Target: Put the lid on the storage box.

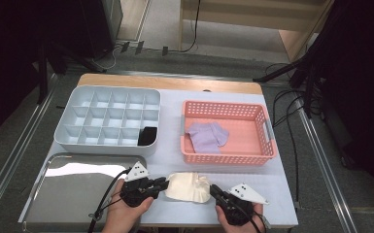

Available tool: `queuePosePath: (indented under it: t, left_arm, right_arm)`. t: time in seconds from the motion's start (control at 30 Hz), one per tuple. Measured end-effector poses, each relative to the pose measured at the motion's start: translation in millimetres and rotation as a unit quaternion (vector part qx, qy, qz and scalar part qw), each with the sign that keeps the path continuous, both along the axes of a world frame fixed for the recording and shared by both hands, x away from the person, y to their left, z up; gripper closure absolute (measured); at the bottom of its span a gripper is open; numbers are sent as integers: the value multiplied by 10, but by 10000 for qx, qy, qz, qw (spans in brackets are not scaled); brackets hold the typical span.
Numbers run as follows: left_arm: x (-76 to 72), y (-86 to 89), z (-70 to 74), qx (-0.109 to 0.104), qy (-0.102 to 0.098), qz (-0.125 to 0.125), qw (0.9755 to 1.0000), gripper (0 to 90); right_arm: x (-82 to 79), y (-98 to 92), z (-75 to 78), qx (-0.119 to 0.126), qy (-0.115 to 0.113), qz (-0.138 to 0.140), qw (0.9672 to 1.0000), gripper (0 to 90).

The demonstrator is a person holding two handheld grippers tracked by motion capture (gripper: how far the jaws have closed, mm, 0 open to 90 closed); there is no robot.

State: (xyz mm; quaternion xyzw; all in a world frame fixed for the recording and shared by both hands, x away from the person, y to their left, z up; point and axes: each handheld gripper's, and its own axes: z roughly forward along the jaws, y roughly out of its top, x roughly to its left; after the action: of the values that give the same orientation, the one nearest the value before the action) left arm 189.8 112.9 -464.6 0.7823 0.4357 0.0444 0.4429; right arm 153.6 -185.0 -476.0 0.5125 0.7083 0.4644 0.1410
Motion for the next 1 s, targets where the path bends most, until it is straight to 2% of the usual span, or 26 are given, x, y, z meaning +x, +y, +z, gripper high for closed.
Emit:
queuePosePath:
  t: [0.1,0.27,0.47,0.7,0.8,0.9,1.0]
  left_arm:
    - [-3,-16,-7,9,-3,-21,10000,786]
    - [-3,-9,-3,-5,-5,-23,10000,790]
    - [-13,-1,13,-37,-53,9,10000,789]
    - [-22,5,28,-51,-110,15,9999,785]
    - [-21,17,39,-84,-112,39,9999,756]
    - [-12,22,50,-150,-115,31,9998,718]
    - [-12,19,64,-174,-150,45,9997,732]
  right_arm:
    - [26,-64,-39,80,69,-112,9999,806]
    - [49,-33,-74,150,102,-44,9998,771]
    - [67,-6,-85,174,69,35,9998,797]
    - [101,29,-116,201,169,26,9997,867]
    - [112,26,-115,216,172,-4,9996,866]
    - [96,15,-92,312,115,-4,9994,809]
    - [102,8,-91,348,91,-14,9994,697]
